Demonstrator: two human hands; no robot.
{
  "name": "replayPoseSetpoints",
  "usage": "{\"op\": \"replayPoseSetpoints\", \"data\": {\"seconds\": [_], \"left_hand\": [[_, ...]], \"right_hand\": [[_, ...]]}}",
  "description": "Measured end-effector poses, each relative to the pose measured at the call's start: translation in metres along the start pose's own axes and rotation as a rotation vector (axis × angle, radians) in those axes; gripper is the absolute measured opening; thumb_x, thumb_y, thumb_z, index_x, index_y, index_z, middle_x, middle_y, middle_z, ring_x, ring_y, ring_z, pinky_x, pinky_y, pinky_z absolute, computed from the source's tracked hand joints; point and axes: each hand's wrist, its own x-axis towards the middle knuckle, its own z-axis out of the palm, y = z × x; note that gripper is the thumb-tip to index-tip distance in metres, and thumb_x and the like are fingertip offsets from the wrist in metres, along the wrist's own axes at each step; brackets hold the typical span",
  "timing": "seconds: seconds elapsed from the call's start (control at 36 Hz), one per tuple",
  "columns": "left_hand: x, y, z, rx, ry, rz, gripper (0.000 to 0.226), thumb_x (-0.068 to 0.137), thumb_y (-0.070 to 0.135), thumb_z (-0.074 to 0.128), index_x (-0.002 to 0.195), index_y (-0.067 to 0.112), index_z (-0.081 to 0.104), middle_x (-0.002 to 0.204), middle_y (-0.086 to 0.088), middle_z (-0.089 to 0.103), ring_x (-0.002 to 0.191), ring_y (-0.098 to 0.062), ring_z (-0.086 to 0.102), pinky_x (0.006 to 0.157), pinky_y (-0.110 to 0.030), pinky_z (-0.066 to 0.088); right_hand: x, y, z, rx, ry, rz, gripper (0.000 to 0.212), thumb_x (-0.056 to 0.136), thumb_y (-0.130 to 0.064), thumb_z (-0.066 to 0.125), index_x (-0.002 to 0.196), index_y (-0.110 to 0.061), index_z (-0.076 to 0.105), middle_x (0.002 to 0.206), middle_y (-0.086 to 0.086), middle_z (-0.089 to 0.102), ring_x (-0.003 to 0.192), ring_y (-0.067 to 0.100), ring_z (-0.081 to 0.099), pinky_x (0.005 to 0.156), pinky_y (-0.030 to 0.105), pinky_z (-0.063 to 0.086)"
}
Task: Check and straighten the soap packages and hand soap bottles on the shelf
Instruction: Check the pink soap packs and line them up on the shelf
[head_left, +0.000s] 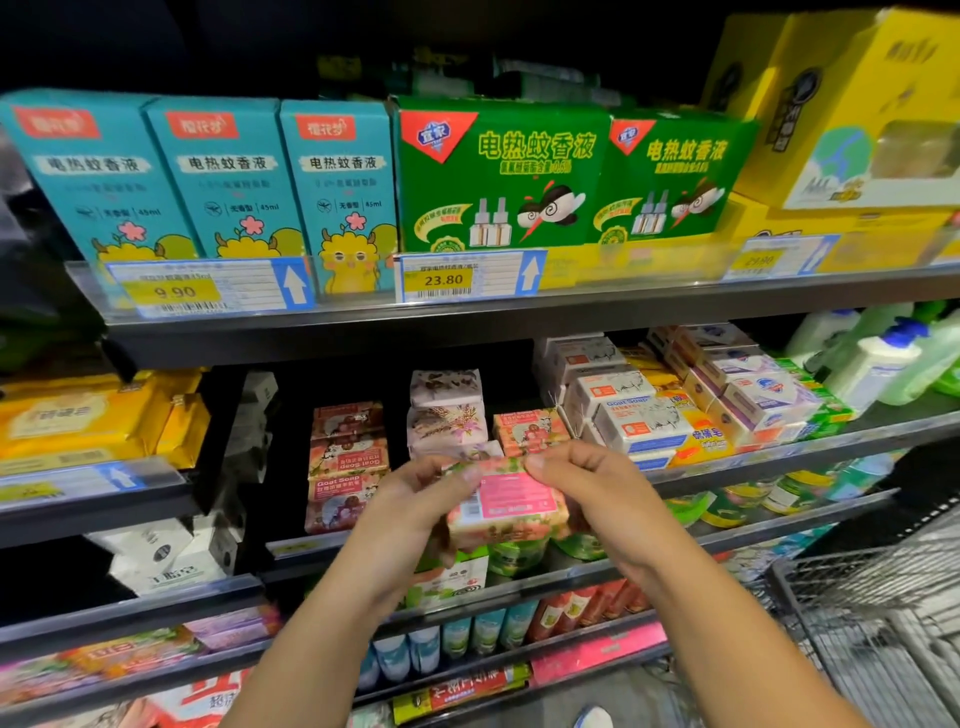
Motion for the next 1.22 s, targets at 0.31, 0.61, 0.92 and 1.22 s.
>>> {"op": "replayPoseSetpoints", "data": {"seconds": [0.31,0.61,0.92,1.22], "left_hand": [[0.003,0.007,-0.010,0.152,0.023,0.156,0.042,0.080,0.014,0.075,0.120,0.020,0.063,0.113,-0.005,0.070,0.102,-0.022,0.069,0.079,-0.041,0.060],[0.006,0.004,-0.022,0.270,0.050,0.516,0.051,0.065,-0.010,0.082,0.095,0.031,0.073,0.112,0.014,0.070,0.115,-0.003,0.061,0.088,-0.017,0.052],[0.021,0.022,-0.041,0.704,-0.083,0.330,0.059,0.066,0.054,0.077,0.118,0.055,0.048,0.122,0.023,0.055,0.108,0.011,0.055,0.089,-0.012,0.048],[0.039,0.028,-0.073,0.824,0.106,0.331,0.059,0.058,0.037,0.093,0.105,0.048,0.058,0.105,0.022,0.065,0.093,0.006,0.062,0.081,-0.019,0.053]], "right_hand": [[0.003,-0.004,-0.009,-0.093,-0.020,-0.148,0.036,0.081,-0.002,0.077,0.113,-0.016,0.067,0.085,-0.010,0.066,0.077,0.003,0.062,0.072,0.020,0.054],[0.010,0.003,-0.003,0.330,-0.193,0.012,0.045,0.083,-0.027,0.069,0.127,-0.015,0.066,0.126,0.025,0.062,0.094,0.033,0.070,0.074,0.032,0.061],[0.030,-0.001,0.016,-0.017,-0.216,-0.169,0.050,0.083,0.000,0.075,0.122,-0.030,0.066,0.109,0.003,0.073,0.099,0.018,0.070,0.086,0.034,0.057],[0.071,-0.003,0.040,-0.048,-0.312,-0.192,0.056,0.080,-0.004,0.080,0.125,-0.029,0.059,0.121,-0.003,0.065,0.104,0.013,0.066,0.094,0.036,0.056]]}}
